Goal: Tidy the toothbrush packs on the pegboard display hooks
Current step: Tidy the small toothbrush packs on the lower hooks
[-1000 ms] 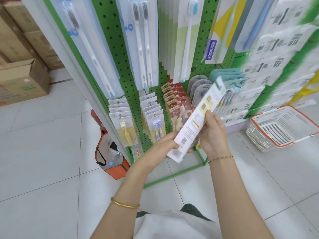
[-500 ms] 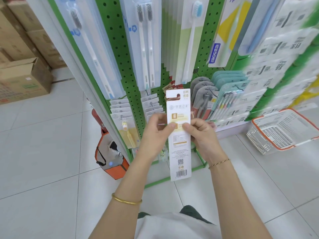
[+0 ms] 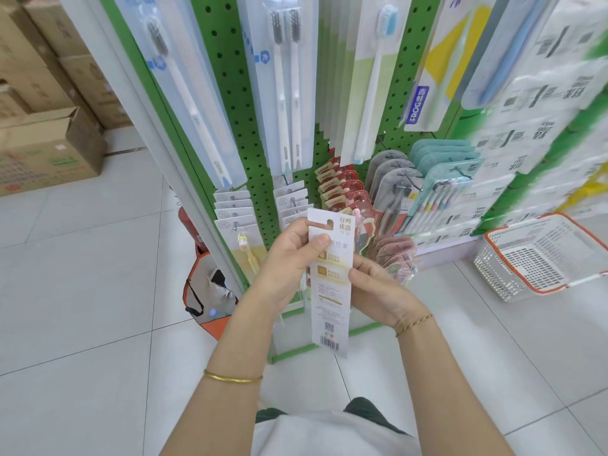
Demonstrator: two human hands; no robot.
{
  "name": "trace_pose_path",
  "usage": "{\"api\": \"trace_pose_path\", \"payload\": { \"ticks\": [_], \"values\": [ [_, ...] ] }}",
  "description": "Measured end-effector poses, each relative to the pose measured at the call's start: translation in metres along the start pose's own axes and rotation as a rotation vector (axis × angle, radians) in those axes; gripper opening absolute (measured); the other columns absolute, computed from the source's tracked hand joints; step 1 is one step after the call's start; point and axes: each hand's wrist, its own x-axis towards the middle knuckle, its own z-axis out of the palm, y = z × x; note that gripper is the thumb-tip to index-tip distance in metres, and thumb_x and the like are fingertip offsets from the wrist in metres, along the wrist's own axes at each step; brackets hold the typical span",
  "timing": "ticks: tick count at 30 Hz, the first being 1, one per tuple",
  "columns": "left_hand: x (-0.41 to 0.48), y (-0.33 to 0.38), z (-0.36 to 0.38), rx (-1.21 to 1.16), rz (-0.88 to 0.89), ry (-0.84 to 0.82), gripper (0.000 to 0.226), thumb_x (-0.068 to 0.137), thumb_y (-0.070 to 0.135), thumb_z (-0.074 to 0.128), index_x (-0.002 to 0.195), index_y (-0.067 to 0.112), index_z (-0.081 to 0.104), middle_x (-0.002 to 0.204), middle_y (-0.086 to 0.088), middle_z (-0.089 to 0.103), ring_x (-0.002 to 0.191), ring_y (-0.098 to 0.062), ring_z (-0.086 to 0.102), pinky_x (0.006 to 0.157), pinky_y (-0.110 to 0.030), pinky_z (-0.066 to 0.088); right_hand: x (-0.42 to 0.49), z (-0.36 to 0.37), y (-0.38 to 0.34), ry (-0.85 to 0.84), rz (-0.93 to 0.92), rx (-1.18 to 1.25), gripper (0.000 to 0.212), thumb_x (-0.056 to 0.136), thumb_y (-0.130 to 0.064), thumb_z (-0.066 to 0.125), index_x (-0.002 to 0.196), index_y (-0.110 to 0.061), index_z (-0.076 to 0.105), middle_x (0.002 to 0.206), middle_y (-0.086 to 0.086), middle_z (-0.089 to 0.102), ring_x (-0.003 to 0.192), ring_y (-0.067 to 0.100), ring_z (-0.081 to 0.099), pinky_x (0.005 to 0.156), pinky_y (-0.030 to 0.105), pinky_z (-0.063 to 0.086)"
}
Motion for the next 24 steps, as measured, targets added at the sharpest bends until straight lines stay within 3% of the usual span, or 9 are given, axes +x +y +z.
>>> {"api": "trace_pose_path", "payload": {
  "ticks": [3, 8, 12, 16, 19, 24],
  "values": [
    [-0.001, -0.003, -0.003, -0.012, -0.048, -0.036, 0.014, 0.093, 0.007, 0.054, 0.106, 0.012, 0.059, 0.095, -0.006, 0.067, 0.086, -0.022, 0.061, 0.073, -0.035, 0.050, 0.001, 0.000, 0.001, -0.085, 0.023, -0.007, 0.071, 0.060, -0.041, 0.087, 0.119, -0.012, 0.062, 0.118, 0.014, 0.063, 0.112, 0.034, 0.054, 0.097, 0.046, 0.044],
    [0.002, -0.004, -0.002, -0.008, -0.064, -0.042, 0.016, 0.093, 0.009, 0.053, 0.108, 0.007, 0.058, 0.090, -0.004, 0.065, 0.078, -0.018, 0.059, 0.059, -0.029, 0.047, 0.005, 0.001, -0.001, -0.130, 0.022, -0.027, 0.079, 0.060, -0.041, 0.087, 0.124, -0.007, 0.056, 0.110, 0.012, 0.064, 0.104, 0.027, 0.062, 0.093, 0.038, 0.048],
    [0.007, -0.002, -0.001, 0.028, -0.051, 0.023, 0.020, 0.092, 0.007, 0.055, 0.110, 0.015, 0.060, 0.103, -0.007, 0.064, 0.101, -0.026, 0.060, 0.091, -0.043, 0.049, 0.006, 0.002, -0.004, -0.046, 0.025, -0.078, 0.084, 0.052, -0.046, 0.089, 0.119, -0.007, 0.057, 0.103, 0.008, 0.067, 0.102, 0.025, 0.065, 0.083, 0.034, 0.052],
    [0.008, 0.002, 0.006, 0.060, -0.031, 0.083, 0.029, 0.095, 0.003, 0.051, 0.104, 0.030, 0.055, 0.096, 0.003, 0.062, 0.092, -0.010, 0.061, 0.088, -0.026, 0.049, 0.006, 0.001, -0.003, 0.016, 0.000, -0.089, 0.081, 0.051, -0.045, 0.090, 0.113, -0.004, 0.058, 0.098, 0.006, 0.066, 0.097, 0.023, 0.065, 0.086, 0.038, 0.054],
    [0.009, 0.003, 0.009, 0.100, -0.020, 0.098, 0.032, 0.095, 0.004, 0.051, 0.106, 0.035, 0.054, 0.097, 0.004, 0.060, 0.095, -0.009, 0.060, 0.095, -0.031, 0.049, 0.004, 0.003, -0.006, 0.059, -0.015, -0.110, 0.085, 0.051, -0.045, 0.090, 0.114, 0.000, 0.056, 0.096, 0.008, 0.062, 0.092, 0.021, 0.063, 0.083, 0.037, 0.054],
    [0.011, -0.002, 0.011, 0.131, -0.040, 0.162, 0.032, 0.095, 0.006, 0.053, 0.120, 0.026, 0.051, 0.101, 0.007, 0.059, 0.105, -0.012, 0.059, 0.105, -0.040, 0.043, 0.002, 0.005, -0.007, 0.106, -0.018, -0.154, 0.099, 0.051, -0.045, 0.090, 0.126, 0.004, 0.047, 0.101, 0.012, 0.055, 0.095, 0.022, 0.063, 0.084, 0.038, 0.051]
  ]
}}
